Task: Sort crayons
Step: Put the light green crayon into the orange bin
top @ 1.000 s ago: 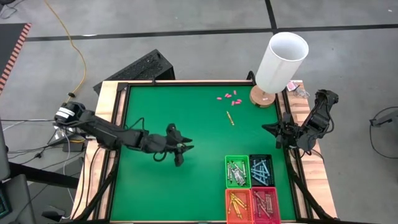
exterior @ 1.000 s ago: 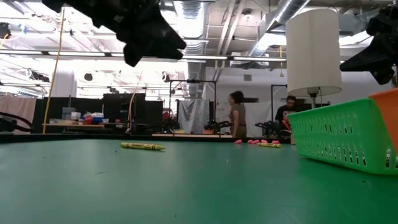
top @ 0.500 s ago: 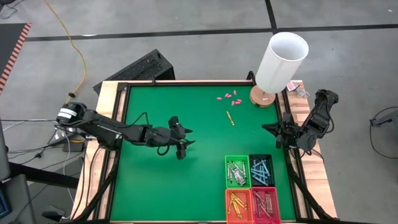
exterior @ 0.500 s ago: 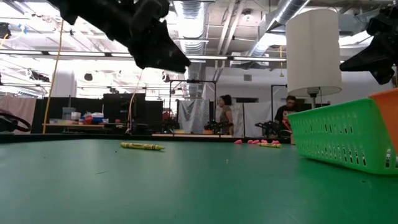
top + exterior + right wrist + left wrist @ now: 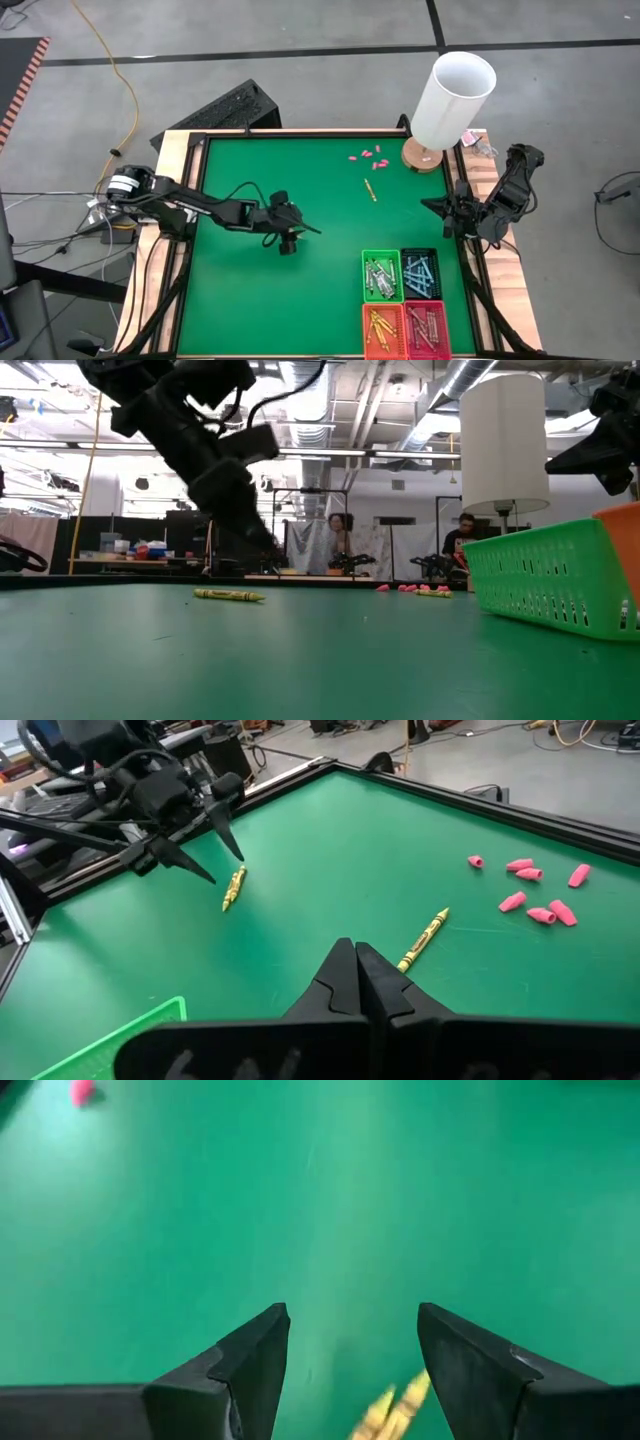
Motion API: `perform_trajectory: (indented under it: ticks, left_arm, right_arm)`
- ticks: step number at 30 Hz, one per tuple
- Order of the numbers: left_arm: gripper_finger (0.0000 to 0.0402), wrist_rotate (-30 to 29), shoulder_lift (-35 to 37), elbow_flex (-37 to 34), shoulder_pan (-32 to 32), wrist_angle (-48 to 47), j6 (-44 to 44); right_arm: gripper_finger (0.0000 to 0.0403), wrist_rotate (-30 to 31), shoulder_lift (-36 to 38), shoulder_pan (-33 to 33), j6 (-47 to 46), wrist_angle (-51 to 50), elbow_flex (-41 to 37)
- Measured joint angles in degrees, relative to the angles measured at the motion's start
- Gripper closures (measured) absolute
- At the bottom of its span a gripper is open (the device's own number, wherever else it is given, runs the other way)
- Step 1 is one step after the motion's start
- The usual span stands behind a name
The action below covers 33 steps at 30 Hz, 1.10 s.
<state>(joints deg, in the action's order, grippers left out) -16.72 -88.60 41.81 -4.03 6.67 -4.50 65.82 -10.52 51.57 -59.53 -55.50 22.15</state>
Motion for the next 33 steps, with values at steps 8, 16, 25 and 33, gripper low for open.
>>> perform_trajectory:
  ticks: [8, 16, 25, 33]
  left_arm:
    - [0.019, 0.7, -0.7, 0.0, 0.0, -9.4, 0.9]
    - [0.019, -0.4, -0.7, 0.0, 0.2, -13.0, 2.0]
    - [0.019, -0.9, -0.7, 0.0, 0.2, -16.7, 2.4]
    - [0.019, -4.5, -0.7, 0.0, 0.7, -16.8, 2.9]
  right_arm:
    - [0.0403, 0.0, 0.0, 0.0, 0.0, -0.1, 0.0]
    - [0.0403, 0.0, 0.0, 0.0, 0.0, -0.1, 0.0]
    - [0.0403, 0.0, 0.0, 0.0, 0.0, 0.0, 0.0]
    - [0.0403, 0.0, 0.0, 0.0, 0.0, 0.1, 0.0]
